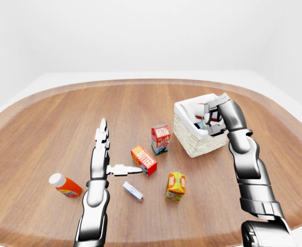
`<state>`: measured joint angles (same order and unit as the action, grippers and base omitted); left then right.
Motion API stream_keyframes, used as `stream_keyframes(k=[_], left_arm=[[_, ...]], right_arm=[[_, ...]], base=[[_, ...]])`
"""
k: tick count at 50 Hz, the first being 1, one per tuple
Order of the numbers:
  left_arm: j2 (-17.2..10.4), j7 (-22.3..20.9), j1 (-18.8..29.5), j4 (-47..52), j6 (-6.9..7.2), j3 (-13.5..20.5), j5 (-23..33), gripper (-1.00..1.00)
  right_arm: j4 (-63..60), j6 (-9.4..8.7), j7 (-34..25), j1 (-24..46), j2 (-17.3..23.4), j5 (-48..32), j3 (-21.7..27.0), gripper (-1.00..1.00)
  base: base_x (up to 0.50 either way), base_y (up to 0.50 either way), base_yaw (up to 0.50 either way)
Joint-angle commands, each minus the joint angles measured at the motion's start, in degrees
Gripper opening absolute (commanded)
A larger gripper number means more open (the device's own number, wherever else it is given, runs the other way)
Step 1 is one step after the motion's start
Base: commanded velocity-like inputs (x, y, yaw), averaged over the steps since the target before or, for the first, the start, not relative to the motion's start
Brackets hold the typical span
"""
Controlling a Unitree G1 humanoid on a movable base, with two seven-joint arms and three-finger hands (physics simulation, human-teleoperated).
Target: Pick up the alphabet soup and the tomato sauce, and put them in the basket.
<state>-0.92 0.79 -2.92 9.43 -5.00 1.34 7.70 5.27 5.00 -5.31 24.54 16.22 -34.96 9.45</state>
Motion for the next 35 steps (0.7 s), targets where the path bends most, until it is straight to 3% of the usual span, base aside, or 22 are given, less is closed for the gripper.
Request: stream_keyframes(k=[1, 26, 35], left_arm=[[0.01, -0.21, -0.39, 0.67, 0.0, -0.09, 0.02, 1.0], [-0.04, -0.42, -0.4, 0.47, 0.0, 0.05, -0.1, 1.0], [0.02, -0.27, -0.2, 0.61, 0.0, 0.05, -0.13, 1.0]], right_arm=[[11.07, -0.08, 3.69, 9.9, 1.53, -0.22, -2.02, -1.0], [56.54, 0.0, 19.31, 34.7, 4.19, -2.81, -6.49, -1.0], [63.24, 0.0, 21.44, 39.9, 4.37, -3.8, -7.05, -1.0]], base=[[0.0, 0.0, 0.0], [0.0, 0.0, 0.0], [0.0, 0.0, 0.0]])
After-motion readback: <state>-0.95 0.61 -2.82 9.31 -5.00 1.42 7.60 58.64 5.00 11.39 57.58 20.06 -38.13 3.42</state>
